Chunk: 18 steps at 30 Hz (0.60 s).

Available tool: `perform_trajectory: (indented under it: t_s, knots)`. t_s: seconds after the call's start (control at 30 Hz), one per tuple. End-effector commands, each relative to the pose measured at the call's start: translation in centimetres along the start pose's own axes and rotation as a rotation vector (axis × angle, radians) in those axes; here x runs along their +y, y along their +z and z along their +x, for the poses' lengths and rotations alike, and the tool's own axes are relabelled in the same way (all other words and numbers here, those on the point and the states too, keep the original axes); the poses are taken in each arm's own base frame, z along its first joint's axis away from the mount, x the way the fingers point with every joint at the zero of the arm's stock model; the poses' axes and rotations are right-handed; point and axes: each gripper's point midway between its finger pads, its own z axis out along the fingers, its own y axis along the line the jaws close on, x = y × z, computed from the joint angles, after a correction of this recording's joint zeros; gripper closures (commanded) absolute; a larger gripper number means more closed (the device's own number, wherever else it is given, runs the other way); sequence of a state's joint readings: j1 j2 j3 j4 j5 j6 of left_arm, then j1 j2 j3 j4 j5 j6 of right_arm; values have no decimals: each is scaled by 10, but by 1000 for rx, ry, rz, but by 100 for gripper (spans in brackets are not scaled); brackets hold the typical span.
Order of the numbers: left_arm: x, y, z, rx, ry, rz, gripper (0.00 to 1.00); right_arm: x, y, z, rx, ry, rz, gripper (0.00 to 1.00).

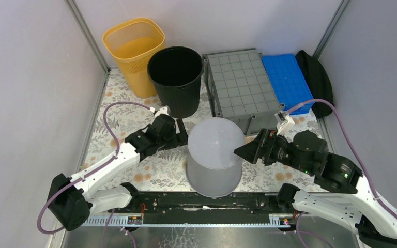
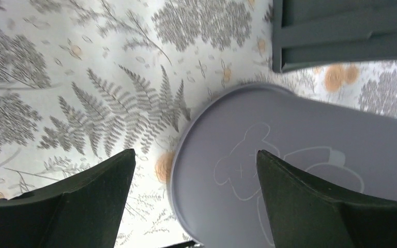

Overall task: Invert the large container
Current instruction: Move the container to the center of the board.

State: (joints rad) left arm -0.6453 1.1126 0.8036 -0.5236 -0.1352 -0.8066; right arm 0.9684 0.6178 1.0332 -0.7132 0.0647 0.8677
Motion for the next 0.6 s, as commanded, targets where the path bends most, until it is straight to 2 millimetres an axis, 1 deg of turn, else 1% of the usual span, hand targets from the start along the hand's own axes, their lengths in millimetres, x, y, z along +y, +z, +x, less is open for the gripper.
perform_trajectory:
  t_s: [0.0,0.07,0.13,0.23,0.27,0.37,0.43,0.5,0.57]
  knots:
    - [-2,-5,12,-18,-27,3,5,51,-35,-19,-20,-34,-196,12]
    - [2,-10,18,-22,-49,14,4,63,-43,-21,-11,-47,-242,12]
    - [-2,-15,22,-17,-59,44,4,76,-48,-22,-5,-56,-305,12]
    - [0,-22,35,12,-43,31,5,94,-54,-22,21,-81,-379,12]
    - [3,-25,39,20,-45,21,5,97,-54,-22,33,-86,-386,12]
    - [2,-39,50,35,-68,56,6,101,-52,-21,51,-102,-390,12]
    - [-4,-46,62,64,-87,105,8,104,-51,-23,49,-110,-396,11]
    - [-12,-46,76,105,-92,138,10,109,-52,-26,44,-117,-407,11]
    - [-24,-47,97,153,-71,165,12,115,-55,-29,41,-126,-422,11]
